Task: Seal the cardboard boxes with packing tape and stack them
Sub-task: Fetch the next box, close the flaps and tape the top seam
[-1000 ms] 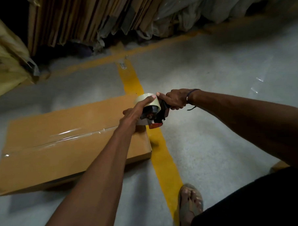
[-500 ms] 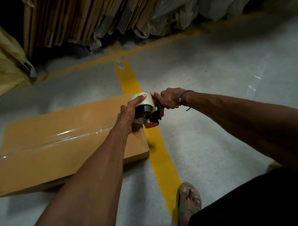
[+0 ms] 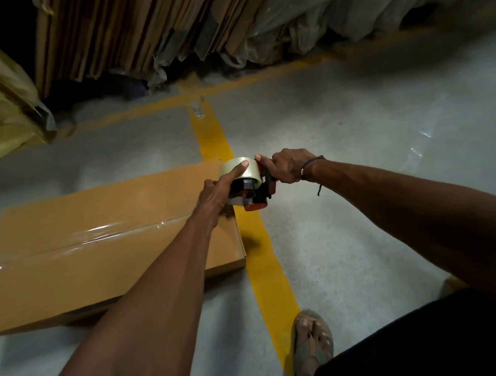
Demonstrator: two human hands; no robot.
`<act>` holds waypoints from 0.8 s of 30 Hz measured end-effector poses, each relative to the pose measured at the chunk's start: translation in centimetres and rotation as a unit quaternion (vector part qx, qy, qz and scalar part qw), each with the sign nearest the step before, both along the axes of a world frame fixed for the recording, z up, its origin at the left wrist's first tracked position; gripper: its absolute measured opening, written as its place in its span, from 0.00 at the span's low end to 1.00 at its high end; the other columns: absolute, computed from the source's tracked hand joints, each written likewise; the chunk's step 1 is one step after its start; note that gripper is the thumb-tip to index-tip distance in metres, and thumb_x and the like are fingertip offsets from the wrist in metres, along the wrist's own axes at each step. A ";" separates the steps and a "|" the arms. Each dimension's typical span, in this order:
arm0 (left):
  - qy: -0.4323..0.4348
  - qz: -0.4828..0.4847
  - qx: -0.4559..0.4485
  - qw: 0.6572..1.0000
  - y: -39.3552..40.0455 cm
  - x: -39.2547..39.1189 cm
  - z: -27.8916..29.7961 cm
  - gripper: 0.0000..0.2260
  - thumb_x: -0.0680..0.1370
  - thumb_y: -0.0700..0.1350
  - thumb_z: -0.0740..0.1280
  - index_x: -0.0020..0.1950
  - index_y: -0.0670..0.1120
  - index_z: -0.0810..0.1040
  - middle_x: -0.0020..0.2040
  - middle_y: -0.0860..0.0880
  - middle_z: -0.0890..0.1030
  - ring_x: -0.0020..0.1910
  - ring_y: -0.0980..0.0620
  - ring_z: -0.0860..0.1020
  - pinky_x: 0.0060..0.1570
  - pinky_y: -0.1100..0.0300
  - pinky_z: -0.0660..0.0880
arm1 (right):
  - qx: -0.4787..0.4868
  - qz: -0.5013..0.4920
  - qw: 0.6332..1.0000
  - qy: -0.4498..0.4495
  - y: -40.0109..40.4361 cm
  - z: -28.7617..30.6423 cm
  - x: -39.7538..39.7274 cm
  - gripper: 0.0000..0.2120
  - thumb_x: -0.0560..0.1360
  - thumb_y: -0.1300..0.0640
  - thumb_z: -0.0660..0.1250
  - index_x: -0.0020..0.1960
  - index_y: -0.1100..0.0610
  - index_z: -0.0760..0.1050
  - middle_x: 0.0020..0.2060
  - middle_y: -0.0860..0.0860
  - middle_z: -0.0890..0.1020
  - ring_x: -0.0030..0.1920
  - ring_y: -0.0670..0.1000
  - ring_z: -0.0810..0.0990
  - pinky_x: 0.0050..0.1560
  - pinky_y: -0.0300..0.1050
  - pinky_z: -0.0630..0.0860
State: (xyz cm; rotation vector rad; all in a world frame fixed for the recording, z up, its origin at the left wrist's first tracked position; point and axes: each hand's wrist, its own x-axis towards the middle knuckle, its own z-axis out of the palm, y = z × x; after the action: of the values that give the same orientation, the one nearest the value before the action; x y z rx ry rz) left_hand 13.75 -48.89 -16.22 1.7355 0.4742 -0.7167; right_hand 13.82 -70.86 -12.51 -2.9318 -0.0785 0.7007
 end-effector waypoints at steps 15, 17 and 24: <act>-0.287 -0.165 0.243 0.912 3.4 -6.4 0.5 0.22 0.78 0.46 0.69 0.73 0.51 0.73 0.70 0.47 0.71 0.68 0.45 0.73 0.66 0.44 0.74 | -0.035 -0.224 0.972 -0.064 0.5 -4.8 -5.4 0.24 0.85 0.44 0.52 0.65 0.61 0.75 0.59 0.64 0.81 0.59 0.65 0.80 0.53 0.52 0.75; -0.372 -0.192 0.328 0.847 4.7 -9.0 -0.3 0.24 0.78 0.48 0.68 0.74 0.51 0.72 0.72 0.50 0.69 0.70 0.47 0.69 0.65 0.45 0.69 | 0.016 -0.269 0.961 -0.063 2.4 -8.1 -8.1 0.22 0.86 0.46 0.53 0.64 0.62 0.75 0.60 0.64 0.80 0.60 0.66 0.79 0.53 0.53 0.74; -0.388 -0.288 0.419 0.768 8.1 -11.8 -4.8 0.31 0.85 0.61 0.49 0.86 0.49 0.51 0.86 0.51 0.47 0.84 0.51 0.45 0.79 0.39 0.49 | 0.106 -0.350 0.929 -0.053 6.7 -15.6 -12.5 0.20 0.86 0.49 0.55 0.59 0.66 0.75 0.57 0.66 0.76 0.59 0.68 0.75 0.54 0.57 0.73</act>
State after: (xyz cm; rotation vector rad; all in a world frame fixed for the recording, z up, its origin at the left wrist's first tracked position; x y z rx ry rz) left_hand 1.96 -40.75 -21.07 2.8743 -0.4393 -0.0775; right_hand 1.36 -64.15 -28.07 -2.5058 0.7851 0.3815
